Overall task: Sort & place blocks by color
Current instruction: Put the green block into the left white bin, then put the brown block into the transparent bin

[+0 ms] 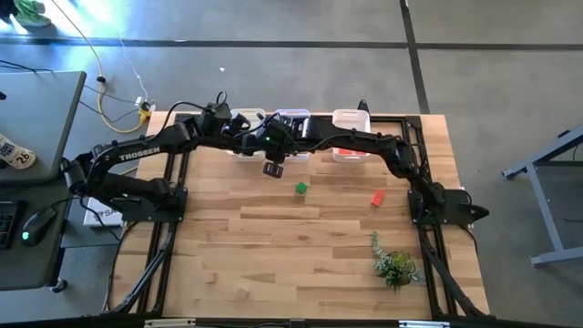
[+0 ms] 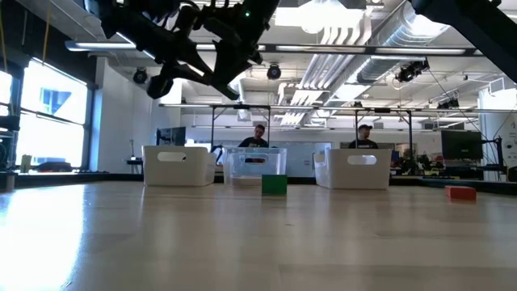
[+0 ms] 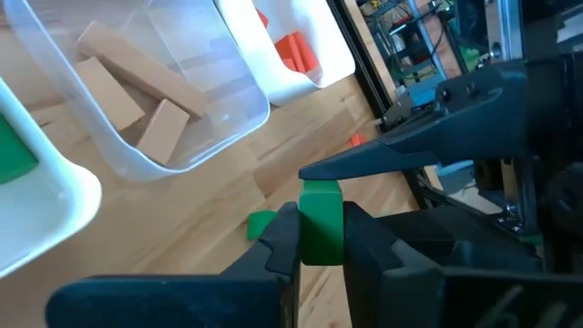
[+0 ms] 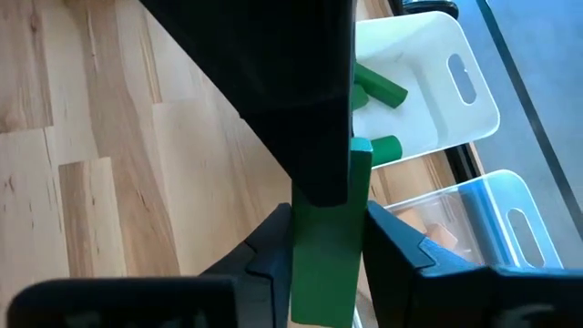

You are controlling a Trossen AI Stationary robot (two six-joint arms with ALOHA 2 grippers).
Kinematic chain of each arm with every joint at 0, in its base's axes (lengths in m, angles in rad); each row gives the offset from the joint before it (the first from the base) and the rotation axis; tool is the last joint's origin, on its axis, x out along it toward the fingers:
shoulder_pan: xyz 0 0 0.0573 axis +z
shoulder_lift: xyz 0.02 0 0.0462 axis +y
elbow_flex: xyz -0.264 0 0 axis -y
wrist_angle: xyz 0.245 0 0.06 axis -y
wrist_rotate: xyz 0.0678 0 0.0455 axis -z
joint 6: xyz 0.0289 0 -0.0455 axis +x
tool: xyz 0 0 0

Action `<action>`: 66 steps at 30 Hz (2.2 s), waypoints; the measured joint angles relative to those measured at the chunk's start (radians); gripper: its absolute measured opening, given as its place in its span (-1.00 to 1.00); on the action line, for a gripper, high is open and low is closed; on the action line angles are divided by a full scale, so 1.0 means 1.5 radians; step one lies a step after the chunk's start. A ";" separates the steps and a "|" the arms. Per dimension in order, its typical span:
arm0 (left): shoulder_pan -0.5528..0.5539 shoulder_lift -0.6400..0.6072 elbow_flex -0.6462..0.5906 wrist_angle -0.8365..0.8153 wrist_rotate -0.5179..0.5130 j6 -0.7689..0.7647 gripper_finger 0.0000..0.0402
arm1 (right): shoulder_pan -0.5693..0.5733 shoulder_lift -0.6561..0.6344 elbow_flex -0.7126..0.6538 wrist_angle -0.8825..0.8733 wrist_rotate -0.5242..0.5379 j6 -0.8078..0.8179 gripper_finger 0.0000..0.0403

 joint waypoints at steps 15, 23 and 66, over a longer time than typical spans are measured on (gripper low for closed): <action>0.000 0.001 -0.001 -0.060 -0.087 0.108 -0.87 | -0.006 -0.001 0.000 -0.013 0.031 0.042 -0.12; 0.001 0.002 -0.001 -0.141 -0.283 0.210 -0.86 | -0.006 -0.001 0.000 -0.013 0.052 0.054 -0.01; 0.044 -0.009 0.200 -0.551 -0.158 0.521 -0.13 | 0.104 -0.001 0.001 -0.031 0.043 0.316 0.00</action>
